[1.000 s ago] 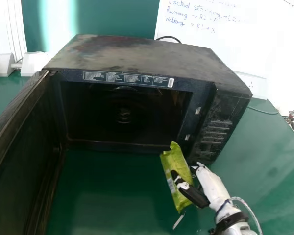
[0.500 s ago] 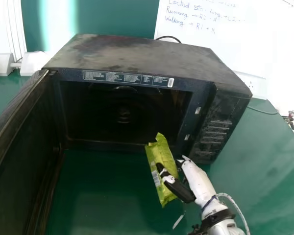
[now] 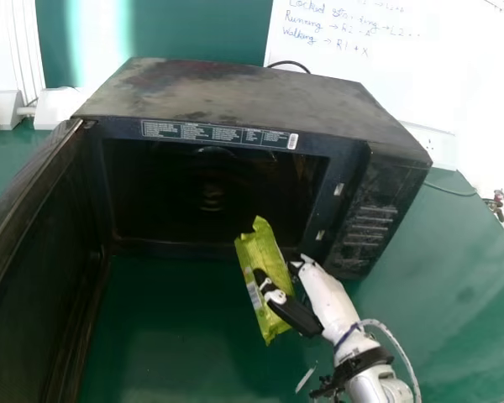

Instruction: Put biscuit inside oven

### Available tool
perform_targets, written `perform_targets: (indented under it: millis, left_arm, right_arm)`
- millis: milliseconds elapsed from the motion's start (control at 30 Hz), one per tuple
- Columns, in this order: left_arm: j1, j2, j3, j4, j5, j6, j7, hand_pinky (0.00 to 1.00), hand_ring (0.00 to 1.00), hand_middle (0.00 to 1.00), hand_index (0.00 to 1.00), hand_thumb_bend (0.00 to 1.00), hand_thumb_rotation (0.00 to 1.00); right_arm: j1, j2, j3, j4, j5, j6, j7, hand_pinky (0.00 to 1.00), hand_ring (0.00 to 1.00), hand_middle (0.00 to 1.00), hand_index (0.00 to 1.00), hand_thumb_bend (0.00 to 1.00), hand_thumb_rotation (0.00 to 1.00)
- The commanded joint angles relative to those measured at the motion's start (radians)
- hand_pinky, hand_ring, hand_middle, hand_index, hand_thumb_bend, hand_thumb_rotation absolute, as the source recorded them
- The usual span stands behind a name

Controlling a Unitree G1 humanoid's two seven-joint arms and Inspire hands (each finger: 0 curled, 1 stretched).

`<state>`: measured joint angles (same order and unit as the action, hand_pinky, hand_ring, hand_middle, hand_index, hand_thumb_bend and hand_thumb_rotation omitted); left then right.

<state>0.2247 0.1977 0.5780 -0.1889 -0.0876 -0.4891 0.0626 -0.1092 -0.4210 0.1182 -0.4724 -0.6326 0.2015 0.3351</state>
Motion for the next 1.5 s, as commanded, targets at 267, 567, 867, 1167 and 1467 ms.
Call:
perform_targets:
  millis: [267,567,867,1167,1467]
  left_arm:
    - [0.019,-0.009,-0.001,-0.016,-0.001,-0.01,0.003,1.0,0.95,0.89,0.89,1.0,1.0]
    - [0.025,-0.01,-0.002,-0.014,-0.011,-0.024,-0.004,1.0,0.95,0.88,0.89,1.0,1.0]
    - [0.028,-0.013,-0.004,-0.018,-0.009,-0.03,-0.003,1.0,0.95,0.88,0.89,1.0,1.0]
    - [0.03,-0.018,-0.005,-0.022,-0.007,-0.029,0.001,1.0,0.95,0.88,0.88,1.0,1.0]
    - [0.031,-0.023,-0.006,-0.029,-0.002,-0.025,0.003,1.0,0.95,0.88,0.88,1.0,1.0]
  right_arm:
    - [-0.12,0.029,0.05,0.064,-0.009,0.037,0.013,0.23,0.3,0.43,0.51,0.52,0.01]
    - [-0.211,0.087,0.095,0.106,-0.017,0.108,0.014,0.21,0.28,0.41,0.51,0.52,0.01]
    - [-0.294,0.129,0.137,0.159,-0.059,0.14,-0.006,0.21,0.28,0.41,0.52,0.51,0.01]
    - [-0.403,0.155,0.164,0.241,-0.071,0.163,0.002,0.2,0.26,0.41,0.52,0.51,0.01]
    - [-0.51,0.155,0.175,0.327,-0.071,0.18,0.007,0.25,0.31,0.43,0.52,0.51,0.01]
